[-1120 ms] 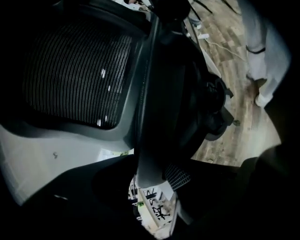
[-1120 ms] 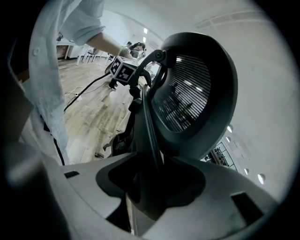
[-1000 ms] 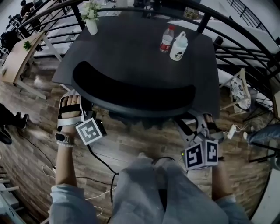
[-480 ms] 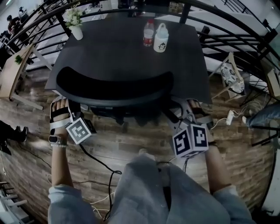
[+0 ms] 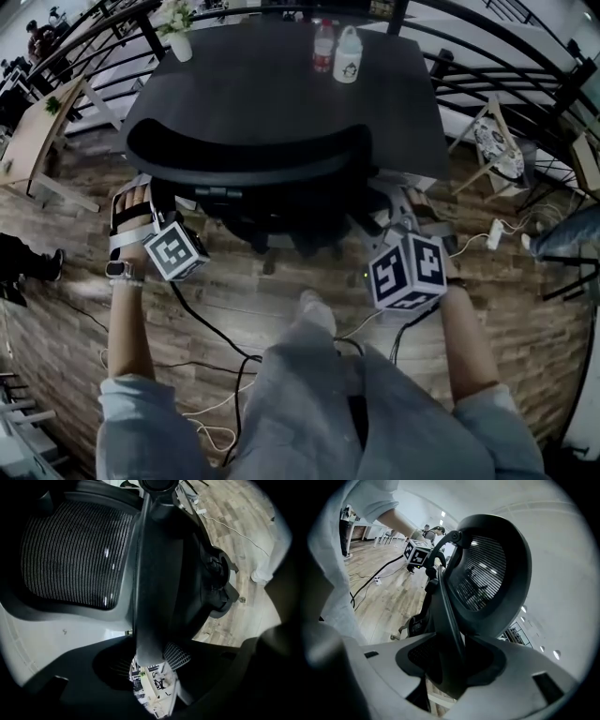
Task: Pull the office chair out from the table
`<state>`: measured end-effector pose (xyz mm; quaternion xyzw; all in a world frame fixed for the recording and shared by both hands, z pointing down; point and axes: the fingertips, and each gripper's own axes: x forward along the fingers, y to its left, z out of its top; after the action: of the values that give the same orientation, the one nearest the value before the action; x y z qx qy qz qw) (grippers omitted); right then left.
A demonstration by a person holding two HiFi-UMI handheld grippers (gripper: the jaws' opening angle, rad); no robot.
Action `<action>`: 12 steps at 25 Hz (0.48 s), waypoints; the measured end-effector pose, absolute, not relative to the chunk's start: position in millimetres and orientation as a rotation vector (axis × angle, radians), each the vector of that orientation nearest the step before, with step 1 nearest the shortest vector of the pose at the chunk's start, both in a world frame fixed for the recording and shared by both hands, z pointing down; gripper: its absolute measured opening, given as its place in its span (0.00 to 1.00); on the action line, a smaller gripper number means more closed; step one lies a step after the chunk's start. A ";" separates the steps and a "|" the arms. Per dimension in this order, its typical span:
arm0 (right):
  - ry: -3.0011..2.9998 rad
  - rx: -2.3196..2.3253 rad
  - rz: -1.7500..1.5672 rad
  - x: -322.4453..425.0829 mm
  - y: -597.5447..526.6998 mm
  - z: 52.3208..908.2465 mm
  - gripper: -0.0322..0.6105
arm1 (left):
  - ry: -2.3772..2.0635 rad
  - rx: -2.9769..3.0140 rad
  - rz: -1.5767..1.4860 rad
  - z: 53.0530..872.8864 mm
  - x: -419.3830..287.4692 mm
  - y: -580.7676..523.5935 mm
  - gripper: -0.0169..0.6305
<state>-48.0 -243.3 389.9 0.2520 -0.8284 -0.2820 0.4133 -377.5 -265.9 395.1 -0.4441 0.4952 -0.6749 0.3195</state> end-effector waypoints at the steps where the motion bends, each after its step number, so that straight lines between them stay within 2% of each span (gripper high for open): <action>1: -2.088 0.634 -0.707 -49.1 -231.7 389.9 0.36 | 1.299 -1.164 -1.782 395.3 -378.7 -253.6 0.32; 12: -2.109 0.650 -0.744 -49.5 -95.2 390.0 0.36 | 1.283 -1.125 -1.861 398.2 -380.7 -129.1 0.32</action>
<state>-49.5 -95.2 390.0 0.2562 -0.8319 -0.2936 0.3951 -380.7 -129.1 398.2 -0.4245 0.4842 -0.7023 0.3036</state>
